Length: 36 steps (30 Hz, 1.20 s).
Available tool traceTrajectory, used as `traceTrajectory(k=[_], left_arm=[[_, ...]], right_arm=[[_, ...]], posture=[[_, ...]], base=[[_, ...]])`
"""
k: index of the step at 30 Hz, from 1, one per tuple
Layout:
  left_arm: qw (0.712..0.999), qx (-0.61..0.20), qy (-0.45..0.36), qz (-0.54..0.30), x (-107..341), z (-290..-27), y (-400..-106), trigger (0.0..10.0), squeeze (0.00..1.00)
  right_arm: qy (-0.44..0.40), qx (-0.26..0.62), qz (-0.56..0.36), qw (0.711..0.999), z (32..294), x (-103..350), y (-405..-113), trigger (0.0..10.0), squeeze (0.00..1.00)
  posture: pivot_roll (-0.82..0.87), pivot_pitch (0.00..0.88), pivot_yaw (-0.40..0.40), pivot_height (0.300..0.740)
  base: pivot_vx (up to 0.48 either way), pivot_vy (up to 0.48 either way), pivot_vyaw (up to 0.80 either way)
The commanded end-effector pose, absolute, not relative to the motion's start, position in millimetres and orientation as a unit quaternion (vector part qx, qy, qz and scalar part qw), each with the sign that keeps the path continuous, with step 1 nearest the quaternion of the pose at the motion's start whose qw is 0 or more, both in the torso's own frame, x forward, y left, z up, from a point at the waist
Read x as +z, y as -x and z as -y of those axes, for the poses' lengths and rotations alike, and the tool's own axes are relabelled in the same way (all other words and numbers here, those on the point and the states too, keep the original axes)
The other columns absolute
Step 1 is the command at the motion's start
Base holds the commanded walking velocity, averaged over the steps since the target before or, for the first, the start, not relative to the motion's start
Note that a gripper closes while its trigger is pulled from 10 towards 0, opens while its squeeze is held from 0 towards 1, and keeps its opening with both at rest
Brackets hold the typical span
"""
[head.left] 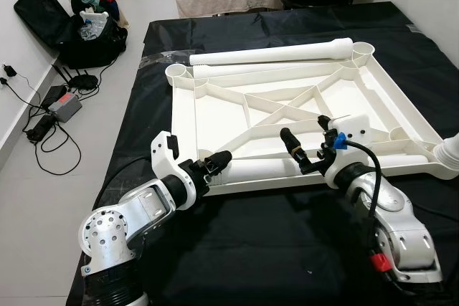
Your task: Building children table
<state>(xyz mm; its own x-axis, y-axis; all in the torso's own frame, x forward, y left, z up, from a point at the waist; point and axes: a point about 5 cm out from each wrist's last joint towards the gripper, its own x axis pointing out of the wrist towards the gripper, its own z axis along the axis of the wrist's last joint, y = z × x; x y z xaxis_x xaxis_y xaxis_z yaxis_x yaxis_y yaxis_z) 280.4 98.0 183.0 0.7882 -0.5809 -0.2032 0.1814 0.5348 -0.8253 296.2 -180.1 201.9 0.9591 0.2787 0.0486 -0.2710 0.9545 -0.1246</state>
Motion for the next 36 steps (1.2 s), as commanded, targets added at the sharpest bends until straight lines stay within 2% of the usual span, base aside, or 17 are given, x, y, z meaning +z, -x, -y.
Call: traceTrajectory(k=[1,10,18,21,22,23,29,31,36], left_arm=[[0.804,-0.251,0.470,-0.265,171.5,-75.9,-270.1,0.0,0.00],[0.799,-0.259,0.468,-0.274,167.7,-75.5,-266.9,0.0,0.00],[0.817,-0.231,0.473,-0.236,176.5,-90.1,-276.2,0.0,0.00],[0.840,-0.201,0.480,-0.153,201.0,-120.3,-288.1,0.0,0.00],[0.840,-0.201,0.480,-0.153,201.0,-120.3,-288.1,0.0,0.00],[0.850,-0.184,0.484,-0.098,217.4,-140.6,-292.4,0.0,0.00],[0.852,-0.195,0.484,-0.051,233.8,-153.8,-290.3,0.0,0.00],[0.844,-0.223,0.487,-0.023,243.5,-157.2,-284.9,0.0,0.00],[0.835,-0.223,0.504,-0.013,243.5,-157.7,-284.5,0.0,0.00]], right_arm=[[0.052,0.145,0.035,0.987,176.7,204.3,-294.5,10.0,0.00],[0.046,0.142,0.043,0.988,177.0,207.6,-294.8,10.0,0.00],[0.013,0.116,0.065,0.991,185.5,216.7,-297.6,10.0,0.00],[-0.080,0.073,0.097,0.989,201.0,230.3,-300.8,10.0,0.00],[-0.080,0.073,0.097,0.989,201.0,230.3,-300.8,10.0,0.00],[-0.143,0.068,0.113,0.981,207.1,237.7,-302.3,10.0,0.00],[-0.189,0.085,0.122,0.971,206.4,242.5,-302.2,10.0,0.00],[-0.197,0.119,0.119,0.966,197.7,243.3,-299.6,10.0,0.00],[-0.213,0.137,0.103,0.962,191.3,238.6,-298.1,10.0,0.00]], posture=[[-0.06,0.182,0.041,0.740],[-0.07,0.174,0.042,0.740],[-0.06,0.174,0.043,0.740],[-0.06,0.179,0.042,0.740],[-0.06,0.179,0.042,0.740],[-0.05,0.180,0.041,0.740],[-0.05,0.181,0.041,0.740],[-0.05,0.183,0.041,0.740],[-0.05,0.185,0.040,0.740]], base=[[0.000,0.000,0.00],[0.000,0.000,0.00],[0.000,0.000,0.00],[0.000,0.000,0.00],[0.000,0.000,0.00],[0.000,0.000,0.00],[0.000,0.000,0.00],[0.000,0.000,0.00],[0.000,0.000,0.00]])
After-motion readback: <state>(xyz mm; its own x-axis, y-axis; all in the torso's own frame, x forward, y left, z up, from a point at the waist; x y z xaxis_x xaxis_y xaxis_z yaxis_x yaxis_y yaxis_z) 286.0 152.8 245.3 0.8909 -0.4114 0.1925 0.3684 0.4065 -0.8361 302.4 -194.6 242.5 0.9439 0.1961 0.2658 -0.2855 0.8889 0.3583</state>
